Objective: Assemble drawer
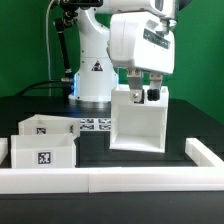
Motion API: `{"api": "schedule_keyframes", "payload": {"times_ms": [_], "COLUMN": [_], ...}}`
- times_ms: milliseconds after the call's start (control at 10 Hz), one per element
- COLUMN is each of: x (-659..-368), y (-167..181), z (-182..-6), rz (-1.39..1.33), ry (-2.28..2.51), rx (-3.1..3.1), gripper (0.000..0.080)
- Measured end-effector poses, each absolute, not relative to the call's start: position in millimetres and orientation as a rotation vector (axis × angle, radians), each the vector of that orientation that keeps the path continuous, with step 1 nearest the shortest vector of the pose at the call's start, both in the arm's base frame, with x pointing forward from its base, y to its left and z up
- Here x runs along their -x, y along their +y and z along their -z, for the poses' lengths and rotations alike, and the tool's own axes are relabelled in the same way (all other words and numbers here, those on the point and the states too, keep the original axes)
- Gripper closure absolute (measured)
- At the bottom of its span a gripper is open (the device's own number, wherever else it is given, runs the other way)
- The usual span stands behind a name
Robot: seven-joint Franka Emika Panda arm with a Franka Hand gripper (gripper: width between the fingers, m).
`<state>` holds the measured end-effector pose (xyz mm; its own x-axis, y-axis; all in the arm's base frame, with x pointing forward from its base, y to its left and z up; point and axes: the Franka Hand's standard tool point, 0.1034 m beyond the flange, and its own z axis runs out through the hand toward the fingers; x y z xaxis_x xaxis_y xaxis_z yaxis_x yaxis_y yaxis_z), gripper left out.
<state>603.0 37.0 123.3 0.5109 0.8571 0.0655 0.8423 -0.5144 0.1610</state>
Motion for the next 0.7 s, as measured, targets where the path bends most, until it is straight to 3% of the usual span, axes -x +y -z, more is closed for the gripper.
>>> {"api": "schedule_keyframes", "payload": {"times_ms": [700], "x": [-598.5], "y": [34.7], "z": [-121.1], "rz": [-0.215], "ry": [1.434], "rx": [-2.660], "gripper": [0.0150]}}
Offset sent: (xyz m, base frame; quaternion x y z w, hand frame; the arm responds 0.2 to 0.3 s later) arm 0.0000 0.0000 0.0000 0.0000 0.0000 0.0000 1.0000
